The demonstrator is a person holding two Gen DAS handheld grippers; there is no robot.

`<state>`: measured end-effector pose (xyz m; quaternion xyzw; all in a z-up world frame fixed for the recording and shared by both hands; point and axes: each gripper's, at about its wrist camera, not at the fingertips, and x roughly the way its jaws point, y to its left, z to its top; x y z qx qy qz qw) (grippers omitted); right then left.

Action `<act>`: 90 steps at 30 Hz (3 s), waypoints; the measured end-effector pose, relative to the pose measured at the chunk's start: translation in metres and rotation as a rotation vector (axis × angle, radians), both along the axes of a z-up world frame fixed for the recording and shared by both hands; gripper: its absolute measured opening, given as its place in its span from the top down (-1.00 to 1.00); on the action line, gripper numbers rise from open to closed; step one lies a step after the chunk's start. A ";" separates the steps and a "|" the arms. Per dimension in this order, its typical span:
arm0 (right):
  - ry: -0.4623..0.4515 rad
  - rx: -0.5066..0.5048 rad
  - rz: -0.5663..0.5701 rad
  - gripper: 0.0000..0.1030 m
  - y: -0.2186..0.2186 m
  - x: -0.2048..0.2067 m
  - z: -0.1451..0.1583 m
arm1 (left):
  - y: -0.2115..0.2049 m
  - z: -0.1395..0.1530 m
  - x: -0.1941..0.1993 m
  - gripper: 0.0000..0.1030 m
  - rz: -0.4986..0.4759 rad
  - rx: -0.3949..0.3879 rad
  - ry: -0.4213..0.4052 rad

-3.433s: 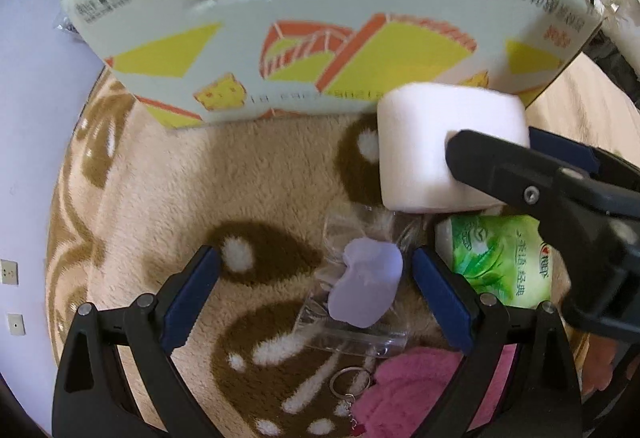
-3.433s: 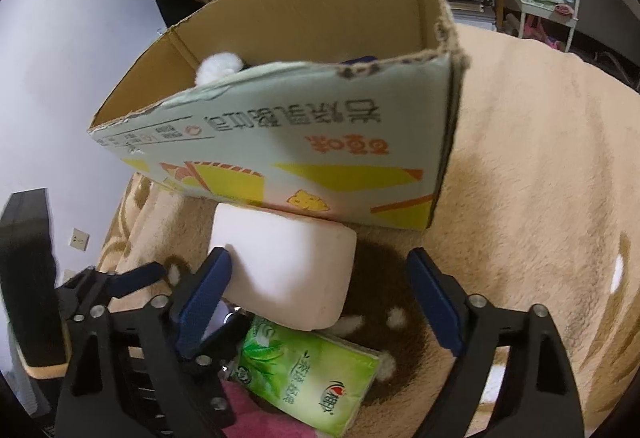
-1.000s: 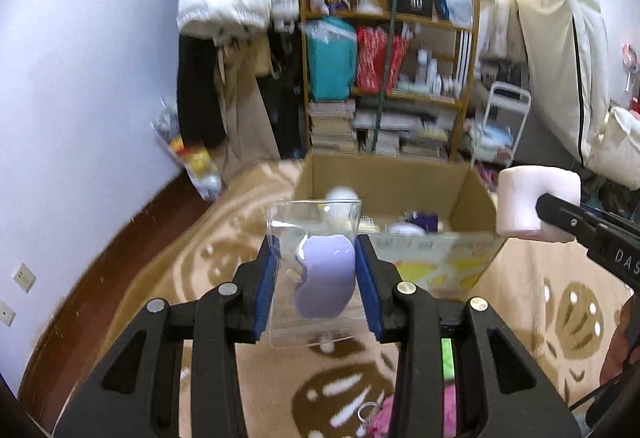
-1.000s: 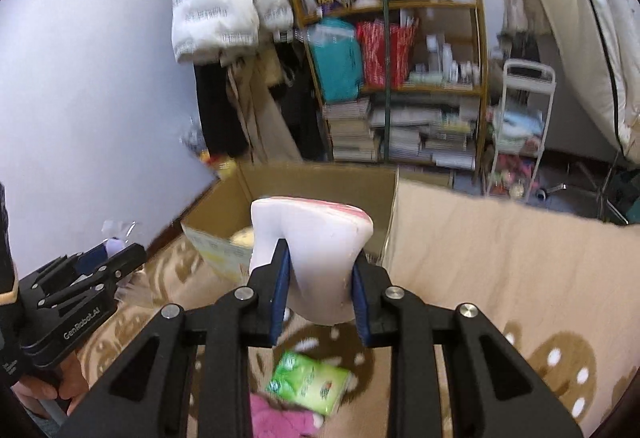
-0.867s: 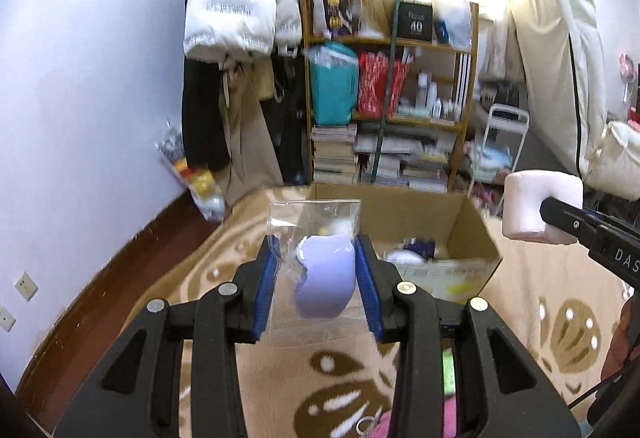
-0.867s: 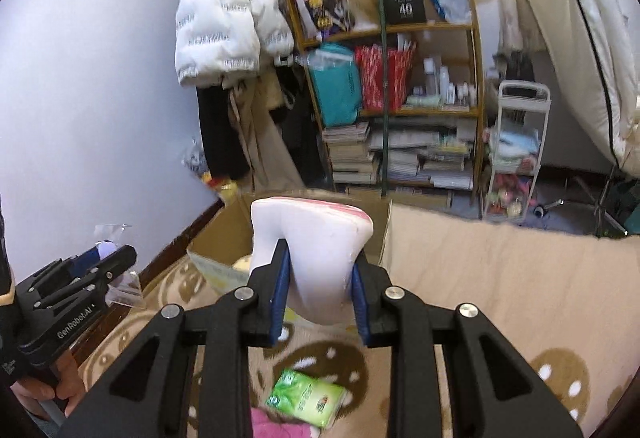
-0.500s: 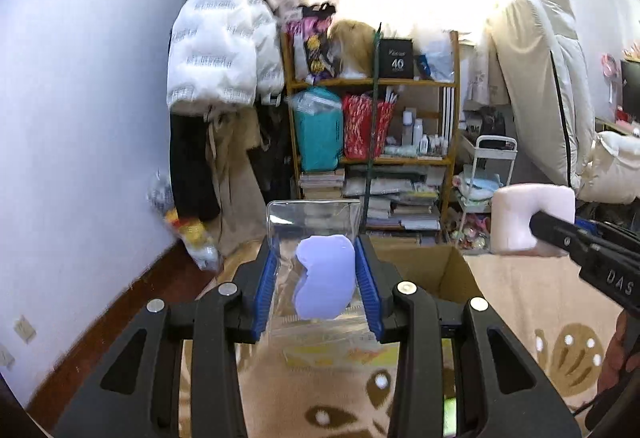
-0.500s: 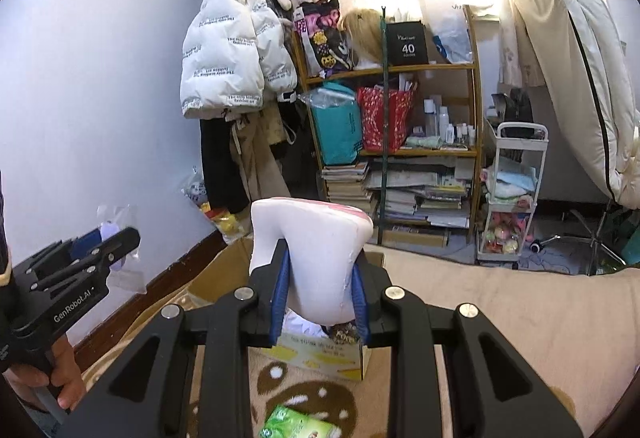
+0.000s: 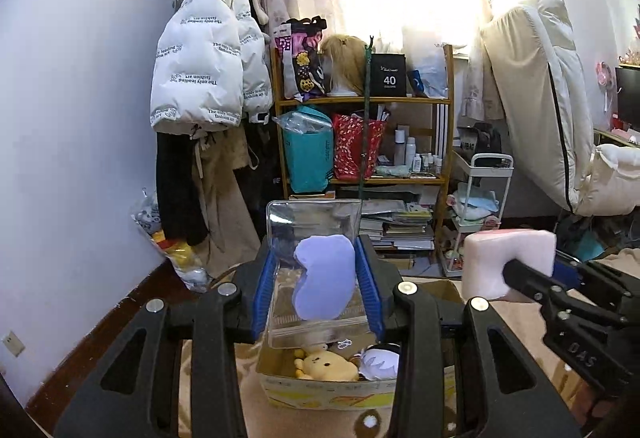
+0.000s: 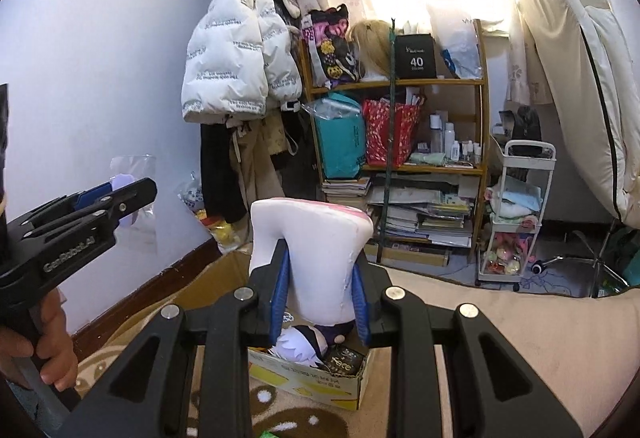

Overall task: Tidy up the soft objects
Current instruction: 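Lift pouch and sponge block and carry both over the box, then open both tools to drop pouch and sponge block into the box, then lower left tool onto pink plush bear while right tool lowers onto green tissue pack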

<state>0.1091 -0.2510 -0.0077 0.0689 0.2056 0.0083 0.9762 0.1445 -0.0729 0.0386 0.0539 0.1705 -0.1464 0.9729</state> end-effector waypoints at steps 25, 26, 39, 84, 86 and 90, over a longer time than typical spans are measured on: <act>0.214 0.048 0.023 0.30 -0.002 0.039 -0.070 | -0.001 -0.085 0.068 0.21 0.018 -0.013 0.275; 0.221 0.045 0.024 0.26 -0.001 0.040 -0.072 | -0.001 -0.088 0.070 0.15 0.022 -0.012 0.285; 0.243 0.048 0.002 -0.12 -0.004 0.041 -0.076 | 0.009 -0.099 0.074 -0.33 0.118 0.025 0.350; 0.264 0.153 -0.014 -1.00 -0.005 -0.065 -0.033 | 0.036 -0.062 -0.067 -0.95 0.130 0.131 0.460; 0.266 0.158 -0.009 -1.00 -0.004 -0.071 -0.032 | 0.037 -0.062 -0.072 -0.95 0.129 0.135 0.461; 0.265 0.182 -0.017 -1.00 -0.004 -0.082 -0.032 | 0.037 -0.064 -0.081 -0.95 0.120 0.150 0.467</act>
